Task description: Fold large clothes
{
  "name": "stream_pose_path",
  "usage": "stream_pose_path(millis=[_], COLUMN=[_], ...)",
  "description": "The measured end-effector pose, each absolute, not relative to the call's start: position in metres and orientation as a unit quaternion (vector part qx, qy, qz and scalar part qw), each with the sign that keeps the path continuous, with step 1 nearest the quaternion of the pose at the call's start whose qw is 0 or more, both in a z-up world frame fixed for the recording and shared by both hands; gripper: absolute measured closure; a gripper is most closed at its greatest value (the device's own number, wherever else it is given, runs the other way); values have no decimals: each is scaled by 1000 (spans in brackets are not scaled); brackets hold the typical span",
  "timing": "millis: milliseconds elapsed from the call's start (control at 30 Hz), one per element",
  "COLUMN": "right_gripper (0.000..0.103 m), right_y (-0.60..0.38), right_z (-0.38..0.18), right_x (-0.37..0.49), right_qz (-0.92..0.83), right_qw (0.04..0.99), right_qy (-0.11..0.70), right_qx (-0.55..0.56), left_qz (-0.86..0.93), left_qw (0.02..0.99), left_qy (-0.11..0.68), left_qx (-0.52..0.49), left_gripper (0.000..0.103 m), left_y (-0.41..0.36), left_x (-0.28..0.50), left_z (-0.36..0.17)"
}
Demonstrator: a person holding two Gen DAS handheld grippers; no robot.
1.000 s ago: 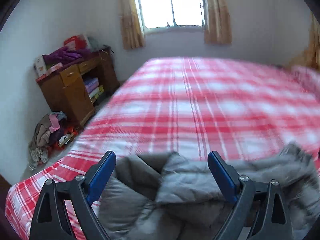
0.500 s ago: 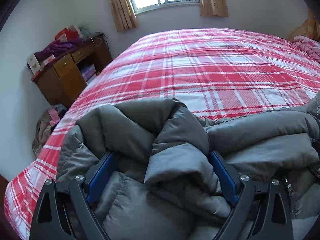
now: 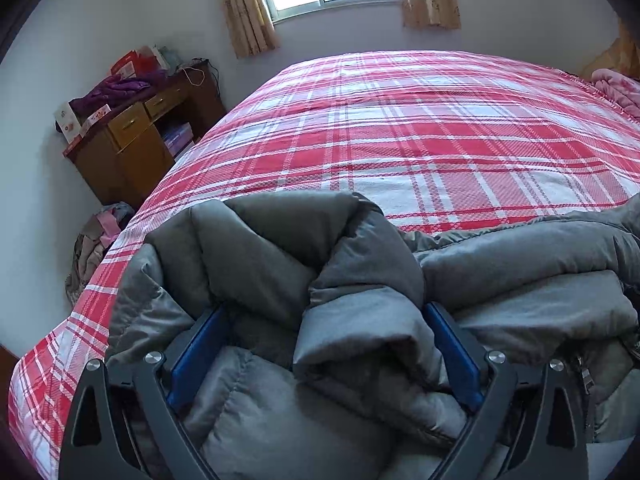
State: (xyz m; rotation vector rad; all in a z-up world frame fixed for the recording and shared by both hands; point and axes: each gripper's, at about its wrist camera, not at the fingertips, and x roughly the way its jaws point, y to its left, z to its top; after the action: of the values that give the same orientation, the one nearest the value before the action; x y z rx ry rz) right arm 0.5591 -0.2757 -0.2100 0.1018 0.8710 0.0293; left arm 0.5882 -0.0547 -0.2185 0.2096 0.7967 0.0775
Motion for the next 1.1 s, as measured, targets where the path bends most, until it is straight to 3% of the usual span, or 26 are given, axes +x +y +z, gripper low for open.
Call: stream_pose_path(millis=[367, 700, 900, 1100], right_gripper=[68, 68, 68, 68], right_y=[-275, -280, -281, -279], right_z=[-212, -212, -212, -213], right_x=[560, 557, 556, 557], right_qz=[12, 17, 18, 15], right_qw=[907, 910, 911, 911], right_qy=[417, 409, 406, 408], right_qx=[51, 67, 71, 63], left_qz=[39, 4, 22, 32], left_qw=[916, 939, 909, 909], left_qy=[386, 342, 402, 400], left_qx=[103, 45, 104, 116], left_gripper=[5, 5, 5, 1], left_y=[-55, -70, -104, -111], left_x=[589, 561, 588, 590], left_z=[-216, -151, -201, -215])
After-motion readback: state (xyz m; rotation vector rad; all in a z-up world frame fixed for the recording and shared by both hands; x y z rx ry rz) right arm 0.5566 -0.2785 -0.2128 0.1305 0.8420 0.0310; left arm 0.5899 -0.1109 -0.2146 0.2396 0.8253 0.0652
